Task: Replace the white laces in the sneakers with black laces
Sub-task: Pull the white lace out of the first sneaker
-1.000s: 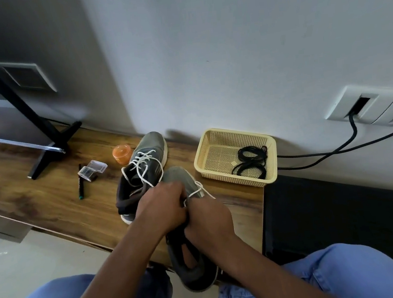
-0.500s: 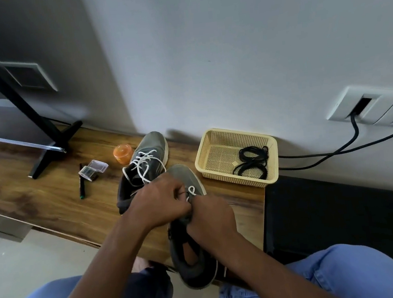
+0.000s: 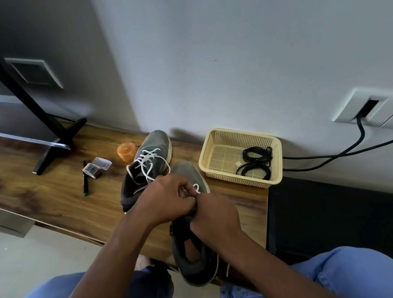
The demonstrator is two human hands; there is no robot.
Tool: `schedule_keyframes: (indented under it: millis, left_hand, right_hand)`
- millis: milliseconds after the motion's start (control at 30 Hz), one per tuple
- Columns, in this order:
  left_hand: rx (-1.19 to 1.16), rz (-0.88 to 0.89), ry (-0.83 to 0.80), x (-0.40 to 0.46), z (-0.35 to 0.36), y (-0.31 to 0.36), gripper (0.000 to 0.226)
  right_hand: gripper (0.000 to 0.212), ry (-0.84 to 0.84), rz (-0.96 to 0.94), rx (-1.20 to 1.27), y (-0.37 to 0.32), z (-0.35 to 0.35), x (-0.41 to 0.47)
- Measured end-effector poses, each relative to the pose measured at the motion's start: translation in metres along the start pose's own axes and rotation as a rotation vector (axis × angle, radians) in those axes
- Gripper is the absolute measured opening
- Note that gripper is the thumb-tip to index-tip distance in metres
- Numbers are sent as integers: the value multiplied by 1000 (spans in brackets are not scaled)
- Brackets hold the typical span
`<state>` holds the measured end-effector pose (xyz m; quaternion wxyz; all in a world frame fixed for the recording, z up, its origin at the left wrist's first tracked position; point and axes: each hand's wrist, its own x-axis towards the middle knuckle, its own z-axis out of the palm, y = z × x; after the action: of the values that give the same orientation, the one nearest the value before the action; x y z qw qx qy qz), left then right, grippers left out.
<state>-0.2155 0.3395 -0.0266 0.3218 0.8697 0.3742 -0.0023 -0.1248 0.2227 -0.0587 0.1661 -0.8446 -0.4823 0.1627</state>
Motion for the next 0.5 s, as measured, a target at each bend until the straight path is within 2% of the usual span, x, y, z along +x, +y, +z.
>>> schedule_keyframes:
  millis: [133,267,367,500]
  left_hand:
    - [284,-15,180,1,4,-3,28]
    - [319,-40,237,3,11,-4,10]
    - [131,-79,208,2,3,-6,4]
    - [-333,-68,104,0,-17,-2,23]
  right_hand:
    - [14,-2,9,-20,0,1,0]
    - [16,16,13,-39,1,1,1]
    - [20,12,16,-29,2,1,0]
    - [17,44,9,-1,4,1,1]
